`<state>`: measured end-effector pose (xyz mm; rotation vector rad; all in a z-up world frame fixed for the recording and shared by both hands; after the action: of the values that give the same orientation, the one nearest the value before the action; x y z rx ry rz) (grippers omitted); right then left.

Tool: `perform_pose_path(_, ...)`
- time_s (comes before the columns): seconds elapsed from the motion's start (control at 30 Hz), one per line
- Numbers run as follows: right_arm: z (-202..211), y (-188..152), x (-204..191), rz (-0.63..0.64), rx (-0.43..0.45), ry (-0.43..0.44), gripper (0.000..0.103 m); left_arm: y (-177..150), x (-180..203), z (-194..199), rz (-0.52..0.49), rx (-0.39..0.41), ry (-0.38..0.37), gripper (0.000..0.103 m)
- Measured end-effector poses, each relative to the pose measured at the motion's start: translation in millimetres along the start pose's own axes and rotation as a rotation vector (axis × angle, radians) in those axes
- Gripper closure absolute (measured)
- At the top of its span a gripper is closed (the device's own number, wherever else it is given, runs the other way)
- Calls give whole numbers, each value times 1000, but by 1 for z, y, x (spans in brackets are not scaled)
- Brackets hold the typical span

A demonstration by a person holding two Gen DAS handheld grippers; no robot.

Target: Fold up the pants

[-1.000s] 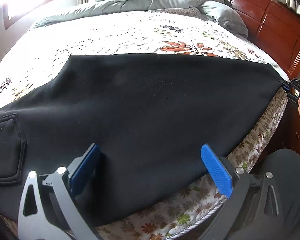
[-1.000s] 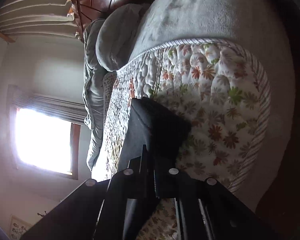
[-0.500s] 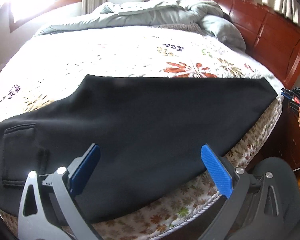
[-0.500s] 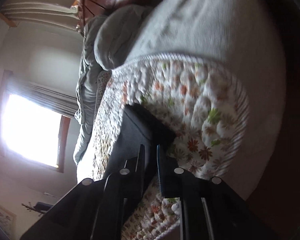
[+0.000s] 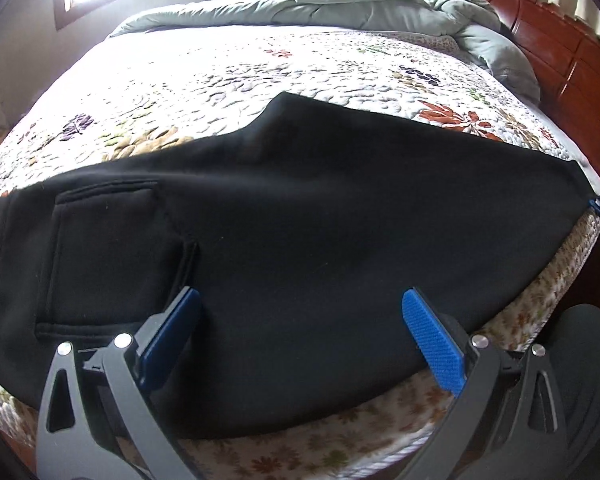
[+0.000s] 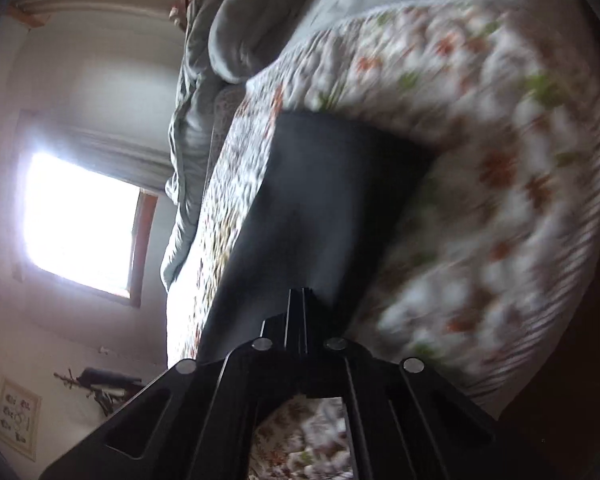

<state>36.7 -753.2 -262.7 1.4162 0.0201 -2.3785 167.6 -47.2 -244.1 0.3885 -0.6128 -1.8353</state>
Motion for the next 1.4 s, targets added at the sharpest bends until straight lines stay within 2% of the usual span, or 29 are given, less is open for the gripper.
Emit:
perform_pose_path(0.03, 9, 6, 3, -11, 22, 10, 96, -2, 2, -1, -19, 4, 14, 3)
perform_pose_path(0.07, 20, 13, 6, -23, 49, 31, 84, -3, 6, -3, -48, 9, 40, 3)
perform_pose_path(0.17, 48, 29, 24, -98, 134, 79, 71, -6, 10, -4, -65, 22, 63, 3)
perform_pose_path(0.23, 58, 36, 38, -162, 169, 112, 69, -6, 7, -2, -54, 22, 51, 3)
perform_pose_path(0.37, 55, 37, 57, -230, 164, 170, 66, -5, 5, -2, -35, 25, 41, 3)
perform_pose_path(0.53, 43, 35, 55, -195, 144, 179, 63, -4, 6, -2, -34, 30, 47, 3)
perform_pose_path(0.7, 22, 38, 37, -144, 108, 178, 62, -4, 7, -2, -35, 34, 52, 3)
perform_pose_path(0.77, 16, 43, 30, -116, 100, 172, 59, -4, 6, -2, -33, 37, 50, 3)
perform_pose_path(0.9, 13, 46, 23, -80, 80, 203, 59, -5, 6, -2, -30, 40, 51, 3)
perform_pose_path(1.0, 8, 39, 26, -58, 66, 175, 65, -5, 6, -2, -29, 43, 53, 3)
perform_pose_path(1.2, 5, 48, 19, -61, 80, 186, 64, -4, 4, 0, -22, 48, 45, 3)
perform_pose_path(1.23, 4, 49, 17, -55, 79, 182, 67, -4, 4, 0, -18, 52, 42, 3)
perform_pose_path(1.27, 3, 49, 14, -49, 75, 160, 80, -5, 3, 0, -14, 56, 39, 3)
perform_pose_path(1.3, 3, 49, 12, -39, 70, 139, 87, -5, 3, 1, -12, 59, 38, 3)
perform_pose_path(1.33, 4, 47, 10, -28, 68, 120, 91, -5, 3, 1, -13, 62, 37, 3)
perform_pose_path(1.4, 10, 45, 4, -6, 76, 96, 92, -6, 3, 2, -15, 67, 32, 3)
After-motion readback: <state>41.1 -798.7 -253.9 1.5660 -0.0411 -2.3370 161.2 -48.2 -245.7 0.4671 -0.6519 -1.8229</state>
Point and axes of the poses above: each gripper's, at about its wrist camera, not at the fingertips, and z roughly against the way its jaws point, x to its right, y to its top, the point moved 1 cm from there along -z, roughly the way its jaws point, and after that the axes turned 3 degrees about -z, right-handed, at the moved point
